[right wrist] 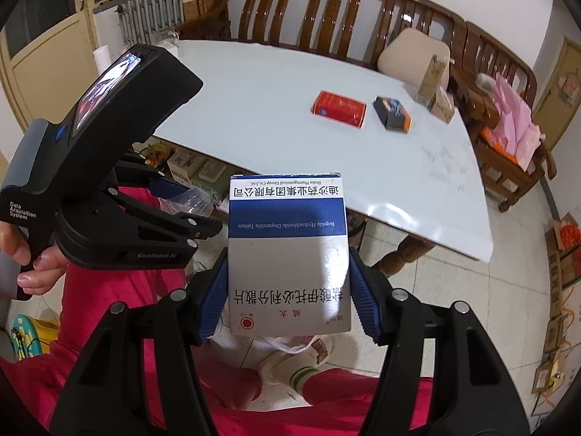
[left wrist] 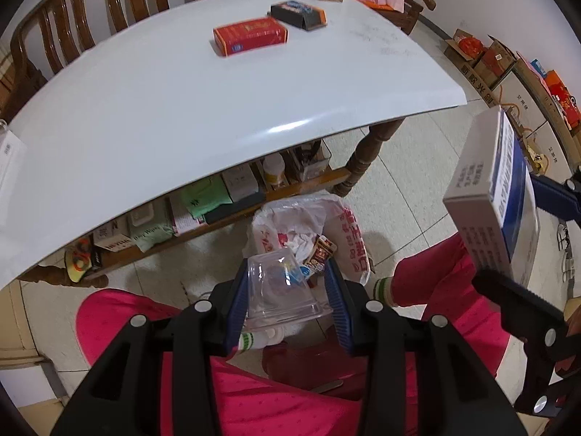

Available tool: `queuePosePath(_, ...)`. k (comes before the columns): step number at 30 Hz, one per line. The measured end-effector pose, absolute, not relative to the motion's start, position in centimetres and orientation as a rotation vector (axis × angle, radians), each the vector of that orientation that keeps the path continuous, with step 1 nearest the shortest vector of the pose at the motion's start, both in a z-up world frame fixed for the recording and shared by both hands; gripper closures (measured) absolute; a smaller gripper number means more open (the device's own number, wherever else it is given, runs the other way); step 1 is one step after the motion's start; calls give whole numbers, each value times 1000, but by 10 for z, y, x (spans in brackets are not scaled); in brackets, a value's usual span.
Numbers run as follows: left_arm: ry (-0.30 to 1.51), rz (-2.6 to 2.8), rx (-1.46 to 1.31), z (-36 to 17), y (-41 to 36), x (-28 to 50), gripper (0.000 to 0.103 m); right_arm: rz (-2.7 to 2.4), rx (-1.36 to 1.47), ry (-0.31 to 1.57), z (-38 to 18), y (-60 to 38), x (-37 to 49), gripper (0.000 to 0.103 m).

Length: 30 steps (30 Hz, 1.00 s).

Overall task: Collect trash
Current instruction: 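Lift the container and medicine box and carry both down toward the plastic bag, then open both tools over the plastic bag to drop the items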

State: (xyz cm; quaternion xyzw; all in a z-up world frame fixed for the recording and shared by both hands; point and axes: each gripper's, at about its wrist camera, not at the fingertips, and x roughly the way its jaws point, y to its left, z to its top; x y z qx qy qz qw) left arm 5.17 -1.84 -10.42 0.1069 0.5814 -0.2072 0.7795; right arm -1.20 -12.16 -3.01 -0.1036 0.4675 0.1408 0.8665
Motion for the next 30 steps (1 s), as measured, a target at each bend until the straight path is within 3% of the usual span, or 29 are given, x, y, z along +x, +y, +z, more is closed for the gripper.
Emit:
queuePosePath(16,1398,-432,153,-171,-29,79,63,237,-152,1091,-103,-142,9,43)
queuePosePath(30,1572,-368,35,-270,-43,120,63,174,-60,1259,-229,-154,40,43)
